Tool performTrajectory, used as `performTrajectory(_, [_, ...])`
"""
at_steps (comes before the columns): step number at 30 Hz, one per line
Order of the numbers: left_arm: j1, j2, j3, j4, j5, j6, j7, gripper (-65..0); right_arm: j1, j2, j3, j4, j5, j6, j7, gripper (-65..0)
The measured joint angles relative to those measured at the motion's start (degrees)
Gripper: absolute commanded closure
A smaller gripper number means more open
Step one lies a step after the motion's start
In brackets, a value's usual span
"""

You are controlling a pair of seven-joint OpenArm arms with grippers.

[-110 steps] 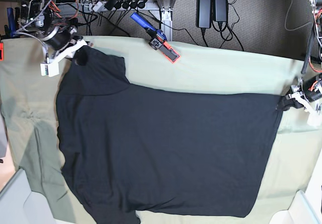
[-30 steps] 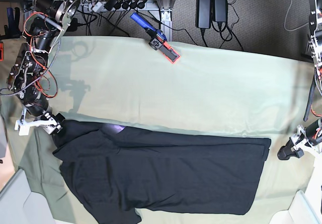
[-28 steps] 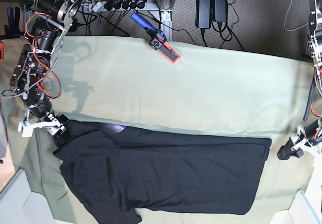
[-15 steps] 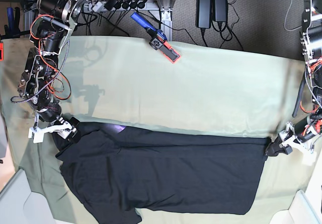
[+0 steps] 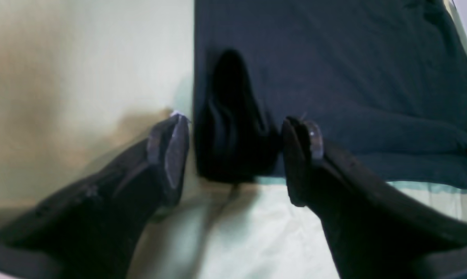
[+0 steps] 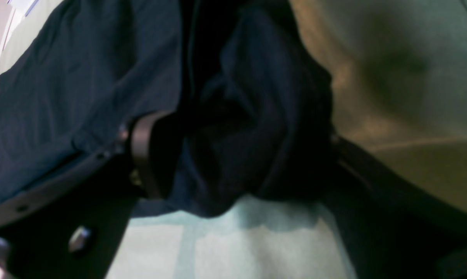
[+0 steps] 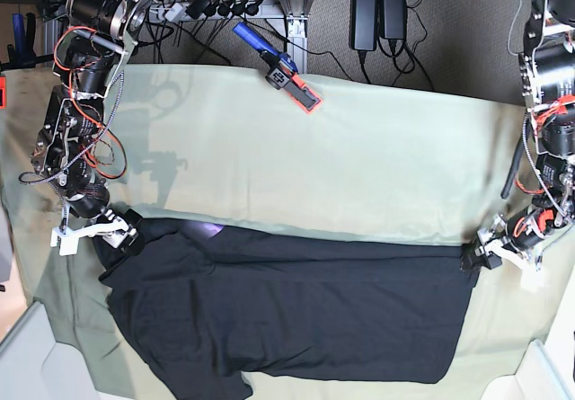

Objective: Fold the T-shirt properly
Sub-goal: 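Drag the shirt back with both grippers, spreading it flat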

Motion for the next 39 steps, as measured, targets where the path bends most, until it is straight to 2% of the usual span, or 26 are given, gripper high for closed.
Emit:
performTrajectory(5, [-0.24,2.1,-0.04,0.02,-0.15,0.02,-0.07,-40.9,0.0,0.0,0.0,0.0,0.28,0.02,-0.5,-44.7])
performTrajectory(11, [-0.24,2.43,-0.07,0.02,-0.15,0.04,-0.28,-40.6,0.0,0.02,0.0,0.0,1.14,0.02,-1.07,-44.5])
performTrajectory(13, [-0.22,2.43,-0.07,0.02,-0.13,0.04,-0.46,-39.8,0.0,0.02,0.0,0.0,1.14,0.02,-1.07,-44.4])
performTrajectory(14, [-0.2,2.45,-0.07,0.02,-0.13,0.04,-0.68,-37.1,0.0,0.02,0.0,0.0,1.14,0.02,-1.07,-42.5])
performTrajectory(15, [-0.2,2.45,-0.07,0.02,0.0,0.07,-0.98,-32.5,0.0,0.02,0.0,0.0,1.11,0.02,-1.11,-36.8])
performTrajectory(16, [-0.2,2.47,-0.07,0.02,0.17,0.07,-1.05,-26.4,0.0,0.02,0.0,0.0,1.16,0.04,-1.97,-28.5])
performTrajectory(19, [-0.02,2.78,-0.02,0.0,0.5,0.07,-1.05,-5.8,-0.35,-0.17,-0.15,-0.02,2.54,0.11,-2.82,0.0])
performTrajectory(20, [-0.02,2.86,-0.02,0.0,0.55,0.09,-1.05,-0.6,-0.39,-0.31,-0.15,-0.02,2.8,0.11,-2.84,0.0])
performTrajectory(24, [-0.07,2.84,-0.02,0.0,1.62,0.09,-1.07,0.0,-0.46,-0.28,-0.17,-0.02,3.26,0.11,-2.8,0.0])
performTrajectory(25, [-0.07,2.82,-0.02,0.0,1.62,-1.05,-1.05,0.0,-0.46,-0.28,-0.17,-0.02,3.26,0.11,-2.8,0.0])
performTrajectory(28, [-0.09,2.6,-0.02,0.0,-0.94,-1.9,-0.15,0.0,-0.46,-0.28,-0.13,0.07,3.89,0.11,-3.63,0.0])
performTrajectory(32, [-0.2,1.6,-0.02,0.0,-7.19,-1.9,7.37,0.0,-0.5,0.0,-0.09,3.17,7.32,0.11,-9.92,0.0])
performTrajectory(35, [-0.15,0.26,-0.02,0.35,-12.41,-1.92,15.98,0.0,-0.7,0.7,-0.09,6.93,9.51,0.2,-14.45,0.0])
performTrajectory(37, [-0.02,-0.94,0.02,1.11,-17.03,-1.95,21.42,0.0,-1.86,1.6,-0.09,9.73,10.62,0.22,-15.37,0.0])
performTrajectory(39, [0.31,-1.99,0.04,2.54,-19.71,-1.99,22.95,0.0,-3.67,2.38,-0.09,11.76,11.13,0.22,-15.89,0.0])
